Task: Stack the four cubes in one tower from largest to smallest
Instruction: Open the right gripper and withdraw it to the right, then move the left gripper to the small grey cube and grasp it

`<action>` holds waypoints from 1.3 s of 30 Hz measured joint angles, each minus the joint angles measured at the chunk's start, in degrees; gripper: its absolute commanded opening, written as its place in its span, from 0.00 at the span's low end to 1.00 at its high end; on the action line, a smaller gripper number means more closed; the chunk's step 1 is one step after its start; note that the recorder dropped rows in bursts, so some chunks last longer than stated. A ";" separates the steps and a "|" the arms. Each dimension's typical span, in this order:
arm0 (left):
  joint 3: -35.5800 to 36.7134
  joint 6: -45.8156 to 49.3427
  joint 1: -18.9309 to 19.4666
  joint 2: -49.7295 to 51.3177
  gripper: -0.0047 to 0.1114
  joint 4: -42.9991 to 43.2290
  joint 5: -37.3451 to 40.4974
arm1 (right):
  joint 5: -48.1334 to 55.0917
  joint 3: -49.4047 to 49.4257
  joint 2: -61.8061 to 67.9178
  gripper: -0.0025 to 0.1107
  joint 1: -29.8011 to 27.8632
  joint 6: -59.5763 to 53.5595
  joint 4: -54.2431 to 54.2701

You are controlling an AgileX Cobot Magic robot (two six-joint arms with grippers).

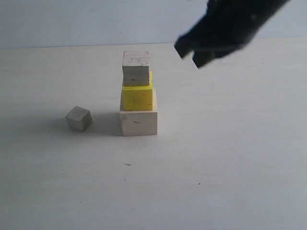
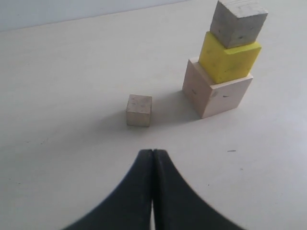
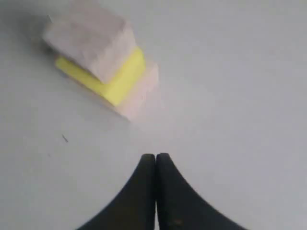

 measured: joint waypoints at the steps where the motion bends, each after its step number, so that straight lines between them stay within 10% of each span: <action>1: 0.00 0.00 0.00 0.00 0.04 -0.51 0.28 | -3.52 8.22 -3.47 0.02 0.00 3.95 -0.51; 10: 0.00 -0.11 0.00 5.66 0.14 -4.78 -0.08 | -15.27 33.16 -17.52 0.02 0.00 11.84 -0.48; 17: -2.15 -0.11 0.00 23.41 0.65 -5.78 -4.43 | -15.93 34.47 -20.30 0.02 0.00 12.03 0.01; 39: -29.97 20.60 0.00 70.34 0.52 -5.83 -3.73 | -15.24 34.47 -20.56 0.02 0.00 -1.17 14.71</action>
